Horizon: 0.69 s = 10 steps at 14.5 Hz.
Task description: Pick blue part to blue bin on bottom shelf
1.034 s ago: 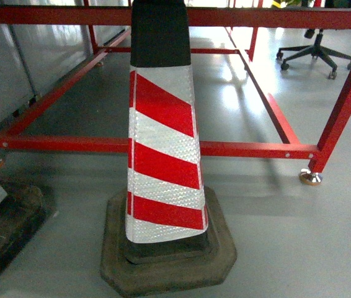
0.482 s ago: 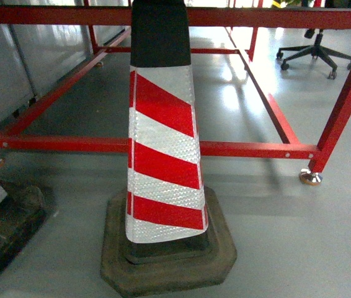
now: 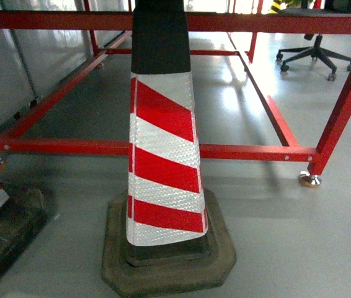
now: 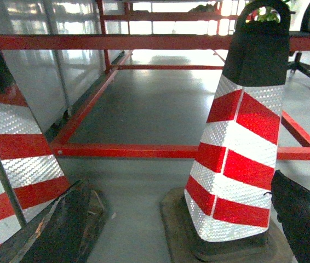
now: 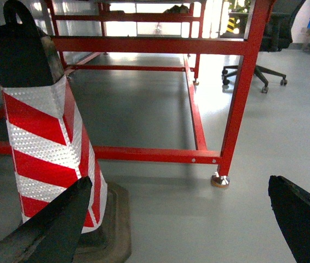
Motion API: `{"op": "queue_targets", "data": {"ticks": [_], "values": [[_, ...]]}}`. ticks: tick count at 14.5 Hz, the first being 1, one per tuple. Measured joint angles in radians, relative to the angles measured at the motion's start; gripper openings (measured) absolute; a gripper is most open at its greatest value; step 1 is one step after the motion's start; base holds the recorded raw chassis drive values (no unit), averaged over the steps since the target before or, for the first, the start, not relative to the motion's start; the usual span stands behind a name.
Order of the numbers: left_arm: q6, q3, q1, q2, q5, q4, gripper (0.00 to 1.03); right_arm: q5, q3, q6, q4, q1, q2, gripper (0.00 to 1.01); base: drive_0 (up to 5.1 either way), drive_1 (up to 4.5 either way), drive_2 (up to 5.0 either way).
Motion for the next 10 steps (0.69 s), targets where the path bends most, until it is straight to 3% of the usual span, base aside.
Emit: {"op": "queue_targets", "data": {"ticks": [10], "values": [[0.001, 0.0, 0.0, 0.0, 0.0, 0.002, 0.98, 0.0, 0.0, 0.0, 0.002, 0.0, 0.0, 0.98, 0.0, 0.0, 0.0]]}}
